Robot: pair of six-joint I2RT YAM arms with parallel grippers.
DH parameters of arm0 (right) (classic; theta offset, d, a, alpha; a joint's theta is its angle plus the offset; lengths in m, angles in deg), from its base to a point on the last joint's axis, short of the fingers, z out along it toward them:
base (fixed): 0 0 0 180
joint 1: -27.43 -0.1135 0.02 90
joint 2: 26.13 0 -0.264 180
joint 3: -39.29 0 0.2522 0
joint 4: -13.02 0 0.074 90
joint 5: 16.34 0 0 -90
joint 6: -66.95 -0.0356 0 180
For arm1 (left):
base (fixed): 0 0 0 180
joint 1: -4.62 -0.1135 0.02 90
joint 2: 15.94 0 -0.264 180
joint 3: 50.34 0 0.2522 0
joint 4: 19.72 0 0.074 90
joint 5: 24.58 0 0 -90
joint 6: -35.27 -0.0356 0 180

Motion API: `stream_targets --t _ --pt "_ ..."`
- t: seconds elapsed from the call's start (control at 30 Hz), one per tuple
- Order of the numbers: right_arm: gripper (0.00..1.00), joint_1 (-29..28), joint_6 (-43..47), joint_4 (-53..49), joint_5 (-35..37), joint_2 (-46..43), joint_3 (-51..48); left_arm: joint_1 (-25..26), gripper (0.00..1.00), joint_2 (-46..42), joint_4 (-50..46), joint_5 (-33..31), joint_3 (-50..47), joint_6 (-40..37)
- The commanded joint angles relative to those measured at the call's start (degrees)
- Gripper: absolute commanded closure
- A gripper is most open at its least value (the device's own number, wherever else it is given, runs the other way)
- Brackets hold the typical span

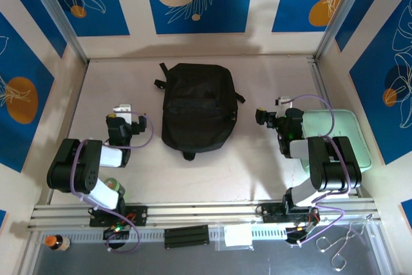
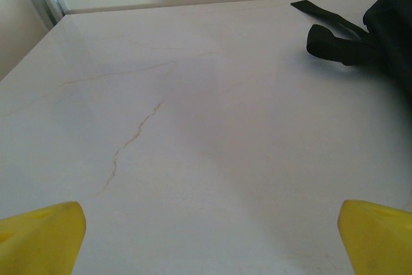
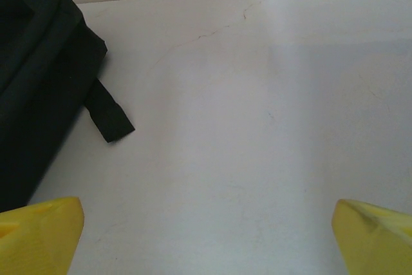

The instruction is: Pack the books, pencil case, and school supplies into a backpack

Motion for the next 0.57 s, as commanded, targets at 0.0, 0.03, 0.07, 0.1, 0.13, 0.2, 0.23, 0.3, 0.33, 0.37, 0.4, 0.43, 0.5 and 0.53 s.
stream_targets --t 0.0,0.03,0.07,0.1,0.13,0.2,0.23,0.3,0.33,0.37,0.4,0.43,0.5,0.53 --pt "0.01 0.1 -0.28 -0.22 -1.27 0.21 1.09 0.45 0.0 0.51 0.96 -0.28 1.05 -0.76" --pt "0.01 0.1 -0.34 -0.27 -1.24 0.19 1.11 0.53 0.0 0.53 0.19 -0.26 1.45 -0.92" --pt "0.01 0.1 -0.26 -0.27 -1.27 0.2 1.13 0.48 0.0 0.26 -0.17 0.01 1.47 -0.83" --pt "0.01 0.14 -0.32 -0.26 -1.22 0.23 1.12 0.54 0.0 0.49 0.9 -0.28 1.19 -1.0" --pt "0.01 0.1 -0.34 -0.22 -1.27 0.19 1.14 0.93 0.0 0.52 1.42 -0.8 0.84 -1.25" --pt "0.01 0.1 -0.36 -0.35 -1.27 0.23 1.07 1.0 0.0 0.61 -0.51 -2.32 1.82 -0.68" --pt "0.01 0.1 -0.34 -0.33 -1.25 0.23 1.13 1.06 0.0 0.63 -0.01 -2.23 1.66 -0.74" --pt "0.01 0.1 -0.28 -0.31 -1.27 0.23 1.12 1.04 0.0 0.64 -0.29 -2.24 1.77 -0.74" --pt "0.01 0.1 -0.34 -0.31 -1.27 0.23 1.18 1.06 0.0 0.84 -0.59 -2.22 2.06 -0.74" --pt "0.01 0.1 -0.28 -0.35 -1.27 0.23 1.2 1.06 0.0 0.84 -1.13 -2.32 2.34 -0.74" --pt "0.01 0.1 -0.32 -0.32 -1.27 0.23 1.14 1.06 0.0 0.91 -1.14 -2.27 2.43 -0.74" --pt "0.01 0.14 -0.35 -0.33 -1.27 0.19 1.2 1.05 0.0 0.83 -1.08 -2.25 2.31 -0.74" --pt "0.01 0.1 -0.35 -0.28 -1.27 0.16 1.1 1.04 0.0 0.76 -0.22 -2.09 1.88 -0.82" --pt "0.01 0.1 -0.24 -0.2 -1.27 0.12 1.14 1.06 0.0 0.67 -0.35 -2.07 1.82 -0.74"
